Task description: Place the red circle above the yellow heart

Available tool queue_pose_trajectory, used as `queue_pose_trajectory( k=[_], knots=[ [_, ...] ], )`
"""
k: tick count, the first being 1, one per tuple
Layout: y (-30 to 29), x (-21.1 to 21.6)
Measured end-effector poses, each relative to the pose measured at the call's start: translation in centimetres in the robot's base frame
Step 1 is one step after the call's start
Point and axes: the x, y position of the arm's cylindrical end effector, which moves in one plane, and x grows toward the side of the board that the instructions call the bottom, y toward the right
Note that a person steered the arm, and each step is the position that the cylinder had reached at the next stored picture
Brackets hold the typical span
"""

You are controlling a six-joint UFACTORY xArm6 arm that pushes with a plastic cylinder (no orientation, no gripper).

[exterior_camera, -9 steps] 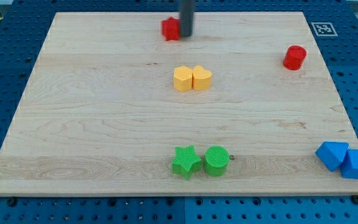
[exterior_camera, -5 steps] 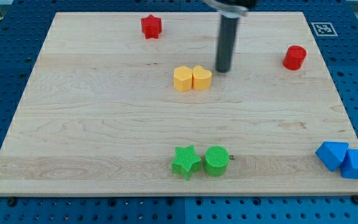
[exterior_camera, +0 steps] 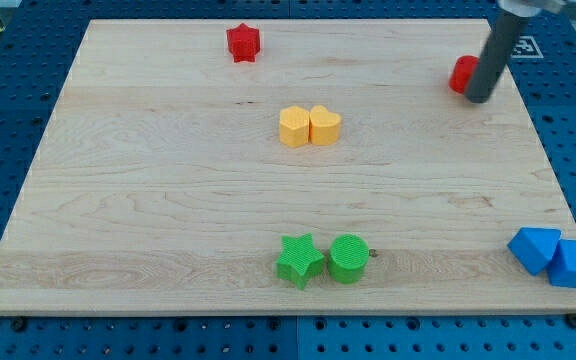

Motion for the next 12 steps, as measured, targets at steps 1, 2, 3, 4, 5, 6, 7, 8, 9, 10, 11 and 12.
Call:
queue_pose_trajectory(
  k=[1,2,3,4,5,6,7,8,9,10,11,12],
  knots=[
    [2.2,0.6],
    [10.3,2.9],
    [12.2,1.8],
    [9.2,-1.3],
    [3.4,-3.7],
    [-4.5,-4.1],
    [-9.0,-5.2],
    [-8.4,-4.9],
    [-8.0,-2.4],
    [-10.1,-3.3],
    [-14.1,-6.4],
    [-15.7,-7.6]
  ],
)
